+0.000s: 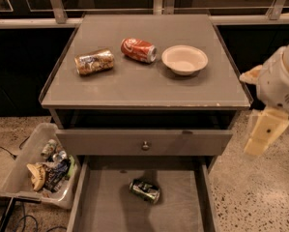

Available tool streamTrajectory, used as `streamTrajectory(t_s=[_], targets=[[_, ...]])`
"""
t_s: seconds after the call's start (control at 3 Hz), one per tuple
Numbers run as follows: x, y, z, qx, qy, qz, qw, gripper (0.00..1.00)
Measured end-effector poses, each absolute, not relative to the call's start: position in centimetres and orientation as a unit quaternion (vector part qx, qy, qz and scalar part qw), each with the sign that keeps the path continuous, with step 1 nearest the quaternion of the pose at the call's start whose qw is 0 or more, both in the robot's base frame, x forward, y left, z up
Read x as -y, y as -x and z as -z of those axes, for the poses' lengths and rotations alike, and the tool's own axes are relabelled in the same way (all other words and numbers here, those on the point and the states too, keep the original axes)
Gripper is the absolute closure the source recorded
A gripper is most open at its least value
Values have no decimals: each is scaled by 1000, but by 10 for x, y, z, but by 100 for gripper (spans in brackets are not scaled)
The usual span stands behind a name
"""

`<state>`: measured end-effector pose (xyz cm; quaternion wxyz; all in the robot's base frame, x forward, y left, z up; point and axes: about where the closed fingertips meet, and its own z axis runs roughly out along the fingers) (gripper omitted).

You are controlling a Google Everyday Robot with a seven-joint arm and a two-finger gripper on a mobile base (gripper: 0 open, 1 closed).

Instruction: Pick green can from middle drawer and place on counter

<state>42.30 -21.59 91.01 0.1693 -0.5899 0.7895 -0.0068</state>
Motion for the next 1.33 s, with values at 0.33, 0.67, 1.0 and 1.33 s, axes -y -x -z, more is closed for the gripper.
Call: streamTrajectory(t_s=[0.33, 0.67, 1.0, 1.33], targets=[[223, -412, -868, -794, 579, -27, 185, 0], [222, -400, -833, -792, 571, -50, 212, 0], [221, -400, -833, -791, 571, -51, 212, 0], [191, -405, -797, -775, 589, -83, 213, 0]])
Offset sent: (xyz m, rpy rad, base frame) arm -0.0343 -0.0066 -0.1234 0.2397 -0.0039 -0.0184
